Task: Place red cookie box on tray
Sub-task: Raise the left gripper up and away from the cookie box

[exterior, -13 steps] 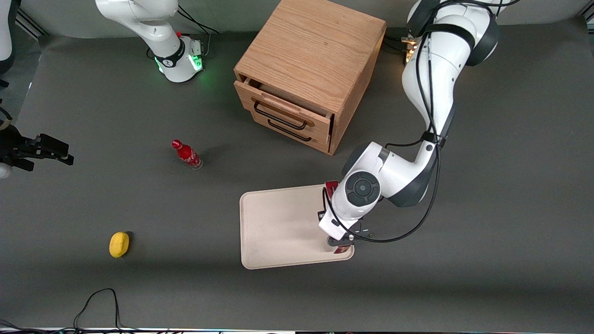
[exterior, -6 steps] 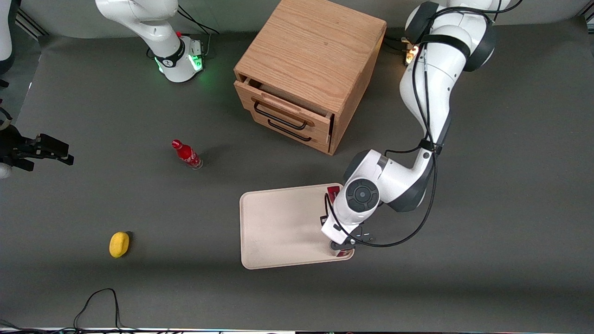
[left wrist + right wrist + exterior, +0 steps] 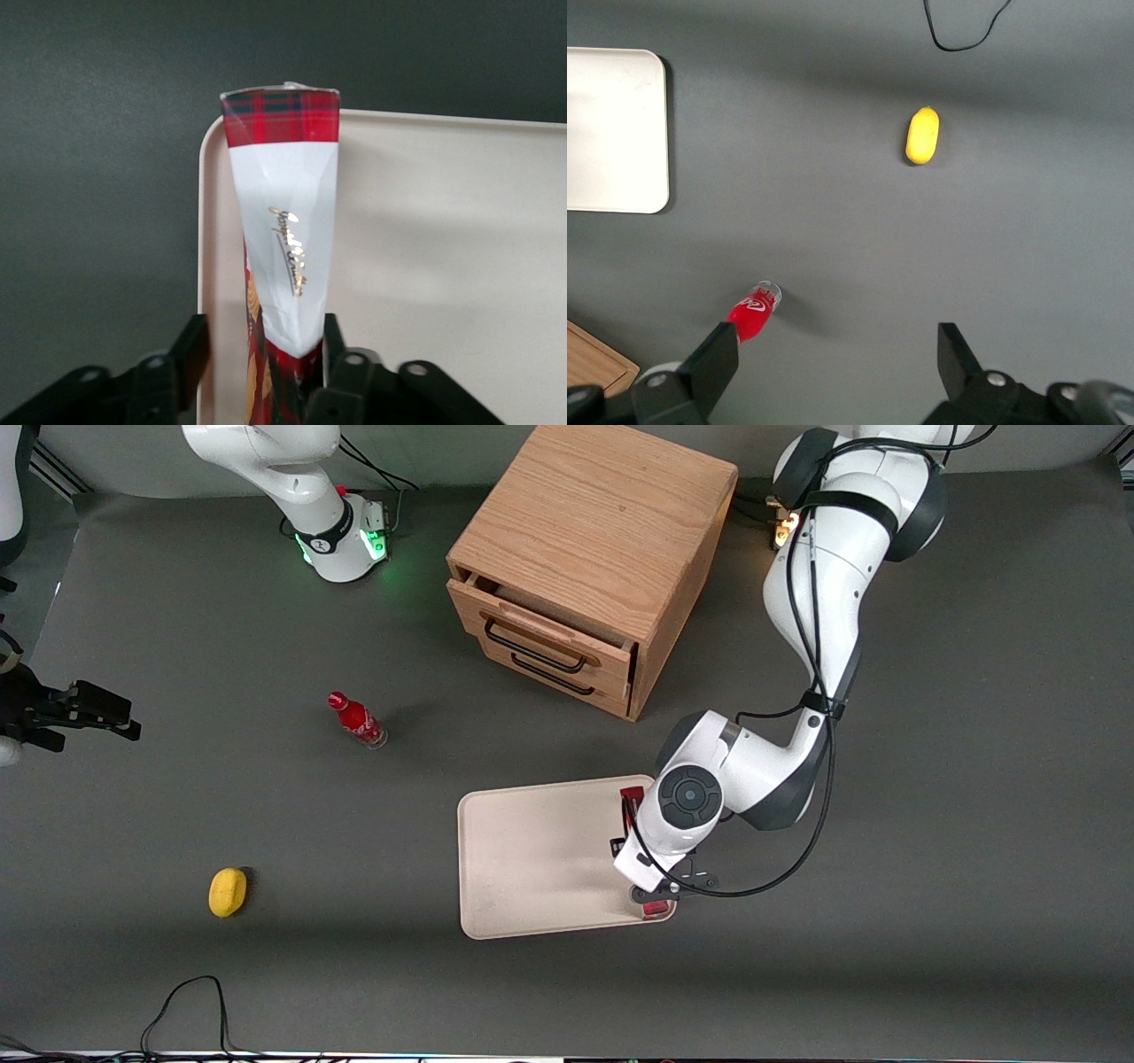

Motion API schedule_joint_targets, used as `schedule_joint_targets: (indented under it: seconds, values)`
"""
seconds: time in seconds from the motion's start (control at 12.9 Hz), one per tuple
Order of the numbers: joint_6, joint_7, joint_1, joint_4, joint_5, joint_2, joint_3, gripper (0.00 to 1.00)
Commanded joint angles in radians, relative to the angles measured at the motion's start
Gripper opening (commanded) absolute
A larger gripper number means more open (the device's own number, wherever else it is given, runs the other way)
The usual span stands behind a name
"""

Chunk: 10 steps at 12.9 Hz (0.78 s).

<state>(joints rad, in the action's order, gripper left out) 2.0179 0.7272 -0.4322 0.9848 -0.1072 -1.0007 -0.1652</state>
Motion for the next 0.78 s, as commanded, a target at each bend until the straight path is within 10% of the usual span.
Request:
schedule_joint_targets:
  seconds: [0.0,0.7]
  values:
    - [-0.033,0.009,0.001,-0.021,-0.026,0.025,0.003,1.00]
    - [-0.108,-0.202,0.153,0.613,0.010,0.664,-0.005,1.00]
